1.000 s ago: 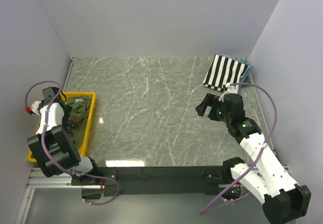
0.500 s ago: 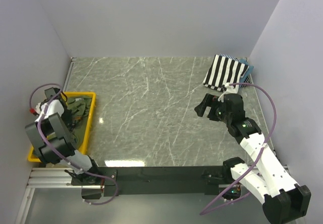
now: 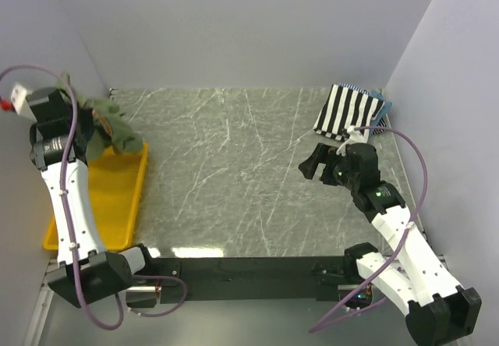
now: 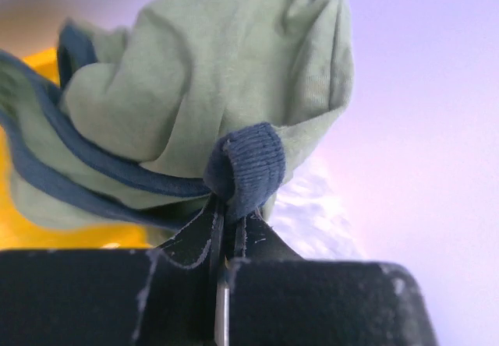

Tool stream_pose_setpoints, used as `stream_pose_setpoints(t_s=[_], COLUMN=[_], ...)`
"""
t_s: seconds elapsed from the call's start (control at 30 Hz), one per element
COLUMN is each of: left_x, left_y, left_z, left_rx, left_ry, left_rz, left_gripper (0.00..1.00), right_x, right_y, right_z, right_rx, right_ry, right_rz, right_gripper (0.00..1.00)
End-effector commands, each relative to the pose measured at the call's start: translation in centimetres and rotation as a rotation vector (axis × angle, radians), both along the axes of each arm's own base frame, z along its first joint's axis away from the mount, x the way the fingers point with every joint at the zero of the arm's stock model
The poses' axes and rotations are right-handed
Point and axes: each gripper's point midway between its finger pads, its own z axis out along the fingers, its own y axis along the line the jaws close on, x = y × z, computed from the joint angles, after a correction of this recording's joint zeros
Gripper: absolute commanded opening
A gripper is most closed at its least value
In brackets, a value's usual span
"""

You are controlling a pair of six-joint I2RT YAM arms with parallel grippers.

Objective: Fold and stack the tank tops
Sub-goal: Move the tank top to the center of the board

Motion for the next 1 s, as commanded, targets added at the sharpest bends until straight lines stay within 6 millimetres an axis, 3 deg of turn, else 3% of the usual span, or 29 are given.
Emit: stream_pose_setpoints(t_s=[0.0,0.03,0.07,0.1,0.13,0.2,0.23,0.4,0.43,0.5,0.53,0.57,0.67,0.7,0.73,0.77,0.87,0.97], left_x=[1.8,2.2,1.8,2.5,1.9,2.3,1.2,-0.7,-0.8,-1.6,-0.7,-0.5,2.4,3.4,4.8,5.6,6.5,6.3], left_y=[-4.7,-7.2,-8.7,-10.1,-13.3,-16.2,-19.1,-24.7,-26.5,-27.6,-28.2,-28.2,-26.5,-26.8,-25.5,-25.5,-25.9,-26.3], left_z=[10.0,11.3,15.4,16.4,19.5,20.9,22.9,22.9,21.1,20.3,17.1,15.8,9.5,7.2,4.4,2.6,-0.4,-1.1], left_rx=[0.104,0.121,0.157,0.166,0.185,0.187,0.192,0.164,0.143,0.128,0.122,0.117,0.132,0.101,0.058,0.024,-0.012,-0.029], left_ry=[-0.214,-0.224,-0.303,-0.314,-0.379,-0.400,-0.446,-0.472,-0.440,-0.456,-0.390,-0.363,-0.209,-0.166,-0.123,-0.094,-0.064,-0.053], left_rz=[-0.191,-0.261,-0.296,-0.339,-0.431,-0.521,-0.600,-0.747,-0.798,-0.841,-0.855,-0.855,-0.775,-0.811,-0.794,-0.815,-0.850,-0.870], left_gripper=[0.01,0.01,0.01,0.01,0.01,0.01,0.01,0.01,0.01,0.01,0.00,0.05,0.31,0.53,0.60,0.66,0.74,0.73], right_x=[0.9,0.9,1.0,1.0,1.0,1.1,1.1,1.0,0.9,0.9,0.8,0.9,1.3,1.4,1.5,1.8,2.0,2.0], right_y=[0.7,0.7,0.7,0.7,0.6,0.6,0.6,0.9,0.9,1.0,0.9,1.0,1.1,1.1,1.4,1.4,1.9,2.8], right_z=[4.1,4.4,4.8,4.9,5.3,5.7,6.2,7.7,8.0,8.4,8.3,8.4,7.5,7.1,6.2,5.9,3.8,1.4], right_rx=[0.034,0.037,0.040,0.043,0.047,0.050,0.057,0.102,0.110,0.124,0.127,0.131,0.134,0.133,0.132,0.132,0.123,0.117], right_ry=[-0.106,-0.114,-0.122,-0.126,-0.136,-0.147,-0.160,-0.211,-0.224,-0.249,-0.253,-0.262,-0.247,-0.240,-0.217,-0.217,-0.188,-0.144], right_rz=[0.023,0.025,0.021,0.017,0.012,0.006,0.004,0.008,0.008,0.009,0.005,0.003,0.000,-0.003,0.004,0.003,0.020,0.053], right_gripper=[1.00,1.00,1.00,1.00,1.00,1.00,1.00,1.00,1.00,1.00,1.00,1.00,1.00,1.00,1.00,1.00,1.00,1.00])
